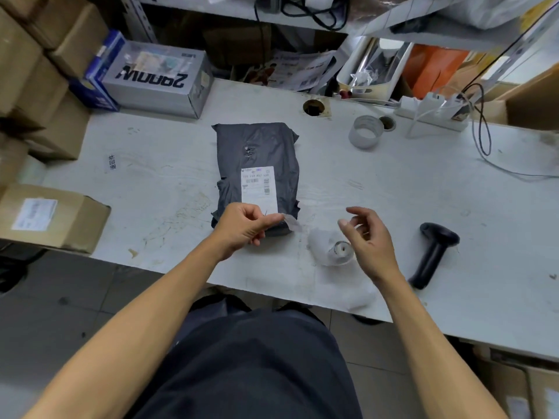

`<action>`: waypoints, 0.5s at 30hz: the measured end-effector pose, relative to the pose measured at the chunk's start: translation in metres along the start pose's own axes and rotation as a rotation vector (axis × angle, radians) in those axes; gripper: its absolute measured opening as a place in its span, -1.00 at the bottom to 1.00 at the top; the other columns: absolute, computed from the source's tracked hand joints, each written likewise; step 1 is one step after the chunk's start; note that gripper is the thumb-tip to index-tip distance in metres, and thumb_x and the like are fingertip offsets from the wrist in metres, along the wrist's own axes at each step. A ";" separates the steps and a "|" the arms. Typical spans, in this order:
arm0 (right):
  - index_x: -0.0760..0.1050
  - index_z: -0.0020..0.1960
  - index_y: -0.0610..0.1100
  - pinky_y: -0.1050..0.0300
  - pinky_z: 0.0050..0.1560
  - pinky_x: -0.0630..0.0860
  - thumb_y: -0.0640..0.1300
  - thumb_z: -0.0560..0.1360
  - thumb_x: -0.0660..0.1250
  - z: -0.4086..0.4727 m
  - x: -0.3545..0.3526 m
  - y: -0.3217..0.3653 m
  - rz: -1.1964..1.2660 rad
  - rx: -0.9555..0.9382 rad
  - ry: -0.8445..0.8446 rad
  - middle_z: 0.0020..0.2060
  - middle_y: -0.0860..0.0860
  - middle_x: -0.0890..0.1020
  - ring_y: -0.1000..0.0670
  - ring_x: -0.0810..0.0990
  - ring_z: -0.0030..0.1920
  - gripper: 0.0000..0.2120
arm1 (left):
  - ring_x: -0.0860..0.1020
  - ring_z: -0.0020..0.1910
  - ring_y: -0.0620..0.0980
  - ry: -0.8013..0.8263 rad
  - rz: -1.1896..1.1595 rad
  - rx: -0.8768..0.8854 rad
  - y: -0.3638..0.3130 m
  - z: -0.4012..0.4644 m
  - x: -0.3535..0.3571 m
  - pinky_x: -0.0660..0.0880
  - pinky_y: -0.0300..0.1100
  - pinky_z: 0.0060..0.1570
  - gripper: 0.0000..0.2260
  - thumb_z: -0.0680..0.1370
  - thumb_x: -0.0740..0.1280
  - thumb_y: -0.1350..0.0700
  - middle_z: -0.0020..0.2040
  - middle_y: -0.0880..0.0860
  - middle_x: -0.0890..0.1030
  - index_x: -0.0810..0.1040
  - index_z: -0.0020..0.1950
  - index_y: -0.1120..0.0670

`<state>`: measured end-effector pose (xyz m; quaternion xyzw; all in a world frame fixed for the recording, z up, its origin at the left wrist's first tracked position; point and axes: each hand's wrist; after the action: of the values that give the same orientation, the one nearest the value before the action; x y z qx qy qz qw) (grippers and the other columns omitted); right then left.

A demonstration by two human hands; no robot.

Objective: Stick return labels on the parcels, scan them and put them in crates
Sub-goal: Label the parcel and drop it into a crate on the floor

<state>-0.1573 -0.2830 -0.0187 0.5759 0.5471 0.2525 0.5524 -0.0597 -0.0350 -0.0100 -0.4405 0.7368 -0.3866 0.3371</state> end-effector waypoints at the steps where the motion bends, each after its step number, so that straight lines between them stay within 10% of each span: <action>1: 0.54 0.22 0.06 0.10 -0.03 0.46 0.01 0.51 0.38 0.003 0.004 0.017 0.079 0.033 0.119 -0.05 0.04 0.65 0.13 0.55 -0.15 -0.71 | 0.45 -0.55 -0.06 0.029 0.029 0.005 0.000 -0.001 -0.001 0.40 -0.27 -0.52 -0.62 0.38 0.56 -0.02 -0.47 0.13 0.52 0.46 -0.40 0.16; 6: 0.44 0.38 -0.09 0.06 0.06 0.58 -0.20 0.44 0.31 0.015 0.044 0.074 0.214 0.188 0.681 0.00 -0.12 0.72 -0.03 0.66 -0.03 -0.50 | 0.44 -0.52 -0.10 0.215 0.142 0.026 -0.005 0.001 -0.007 0.42 -0.26 -0.50 -0.65 0.40 0.59 0.10 -0.47 0.10 0.47 0.49 -0.34 0.25; 15: 0.53 0.23 -0.17 0.21 -0.17 0.58 -0.47 0.45 0.44 0.033 0.100 0.096 0.268 0.084 0.383 -0.25 -0.04 0.68 0.05 0.66 -0.22 -0.58 | 0.45 -0.48 -0.09 0.161 0.148 0.034 -0.012 0.031 -0.075 0.41 -0.22 -0.44 -0.87 0.50 0.52 0.16 -0.34 0.07 0.60 0.65 -0.06 0.20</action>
<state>-0.0665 -0.1843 0.0287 0.6075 0.5706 0.4053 0.3755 -0.0001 0.0210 -0.0030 -0.3466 0.7854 -0.4070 0.3121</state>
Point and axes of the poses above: each hand's wrist, its own z-axis towards the middle knuckle, its own x-axis out of the palm, y = z × x
